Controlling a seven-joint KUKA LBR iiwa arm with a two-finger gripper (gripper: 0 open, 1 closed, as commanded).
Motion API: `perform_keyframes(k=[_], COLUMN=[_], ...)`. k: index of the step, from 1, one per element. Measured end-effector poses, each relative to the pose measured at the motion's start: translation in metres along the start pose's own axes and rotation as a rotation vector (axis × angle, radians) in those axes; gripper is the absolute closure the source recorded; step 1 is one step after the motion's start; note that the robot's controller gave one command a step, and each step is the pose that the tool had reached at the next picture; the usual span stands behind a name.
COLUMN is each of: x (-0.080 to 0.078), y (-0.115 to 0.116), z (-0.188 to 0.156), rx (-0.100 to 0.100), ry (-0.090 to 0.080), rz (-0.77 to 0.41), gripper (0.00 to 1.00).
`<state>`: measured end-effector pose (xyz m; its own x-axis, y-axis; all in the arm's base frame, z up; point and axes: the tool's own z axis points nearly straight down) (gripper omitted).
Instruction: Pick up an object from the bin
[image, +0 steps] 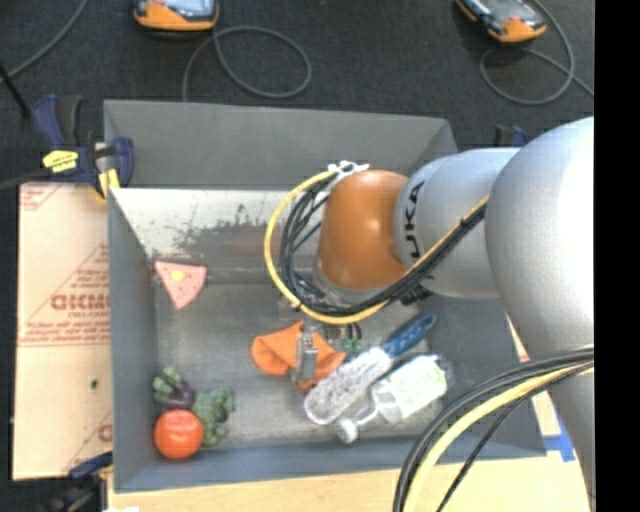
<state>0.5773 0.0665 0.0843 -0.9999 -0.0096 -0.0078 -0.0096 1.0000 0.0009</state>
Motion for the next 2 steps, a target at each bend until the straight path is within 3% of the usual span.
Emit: perform_keyframes(k=[1, 2], x=[0.0000, 0.0000], y=[0.0000, 0.0000], z=[0.0000, 0.0000], rx=[0.000, 0.000], ry=[0.000, 0.000], rz=[0.001, 0.002], gripper=[1.00, 1.00])
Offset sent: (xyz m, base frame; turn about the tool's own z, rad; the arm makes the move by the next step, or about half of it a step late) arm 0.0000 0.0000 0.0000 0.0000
